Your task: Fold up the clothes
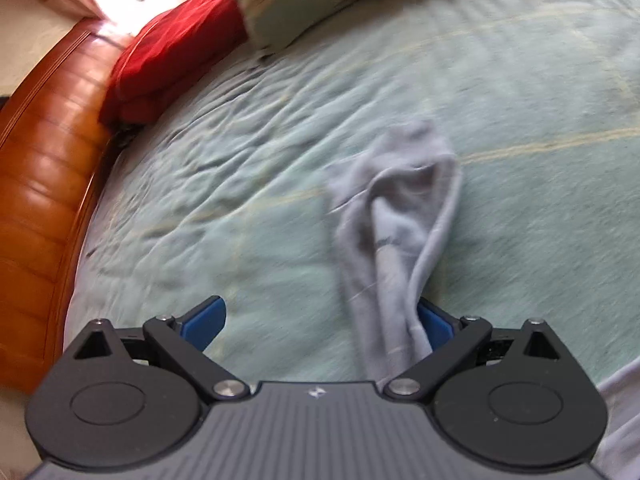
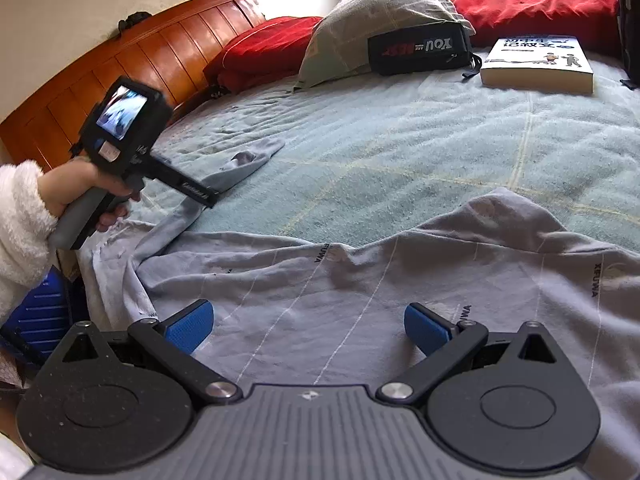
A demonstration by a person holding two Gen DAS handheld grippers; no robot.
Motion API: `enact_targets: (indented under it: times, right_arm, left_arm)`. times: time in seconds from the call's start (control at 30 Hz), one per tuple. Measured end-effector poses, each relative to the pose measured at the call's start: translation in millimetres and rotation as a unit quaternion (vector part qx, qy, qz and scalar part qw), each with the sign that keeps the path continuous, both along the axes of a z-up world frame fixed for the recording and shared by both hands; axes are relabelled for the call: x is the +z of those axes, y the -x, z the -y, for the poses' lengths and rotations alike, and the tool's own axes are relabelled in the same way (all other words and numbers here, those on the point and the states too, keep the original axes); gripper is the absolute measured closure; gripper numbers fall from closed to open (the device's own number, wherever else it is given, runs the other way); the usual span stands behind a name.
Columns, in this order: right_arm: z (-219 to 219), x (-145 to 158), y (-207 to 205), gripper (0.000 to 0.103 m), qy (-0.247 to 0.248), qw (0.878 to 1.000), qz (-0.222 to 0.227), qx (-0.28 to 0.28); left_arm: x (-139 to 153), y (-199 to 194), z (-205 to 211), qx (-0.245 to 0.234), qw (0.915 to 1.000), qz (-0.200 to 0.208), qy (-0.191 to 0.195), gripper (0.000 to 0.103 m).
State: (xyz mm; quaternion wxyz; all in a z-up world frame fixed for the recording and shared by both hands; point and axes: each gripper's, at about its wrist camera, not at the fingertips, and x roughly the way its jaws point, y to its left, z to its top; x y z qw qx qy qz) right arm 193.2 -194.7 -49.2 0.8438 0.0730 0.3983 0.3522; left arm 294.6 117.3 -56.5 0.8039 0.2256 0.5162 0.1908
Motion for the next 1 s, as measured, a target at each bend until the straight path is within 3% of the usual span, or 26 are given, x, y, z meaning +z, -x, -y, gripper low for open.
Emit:
enact_targets:
  times: [0.27,0.43,0.7,0.77,0.83,0.93,1.0]
  right_arm:
    - [-5.8,3.9,4.2,0.000,0.006,1.000,0.007,0.004]
    - [-10.4,5.5,6.6,0.000,0.013,1.000,0.009,0.005]
    - [-21.1,9.6,13.5,0.000,0.023,1.000,0.015,0.015]
    - [-24.2,10.3,15.2,0.000,0.026,0.999,0.016,0.016]
    - [-28.0,11.0,17.1,0.000,0.028,0.999,0.018,0.018]
    - [-33.8,12.0,20.0,0.000,0.030,0.999,0.020,0.020]
    - [-38.4,12.3,22.8,0.000,0.033,0.999,0.021,0.022]
  left_arm:
    - [32.7,35.0,-16.4,0.010,0.9984,0.049,-0.026,0.006]
    - [53.4,63.4,-29.2,0.007,0.9974,0.070,-0.018,0.006]
    - [54.5,111.5,-60.8,0.041,0.9958,0.074,-0.033,0.006]
    - [51.5,120.4,-70.0,0.053,0.9960,0.069,-0.017,0.006]
    - [54.5,126.5,-74.7,0.054,0.9953,0.076,0.028,0.006]
    - [60.8,122.2,-69.4,0.036,0.9915,0.089,0.088,0.006]
    - [60.0,110.3,-58.9,0.012,0.9909,0.083,0.106,0.006]
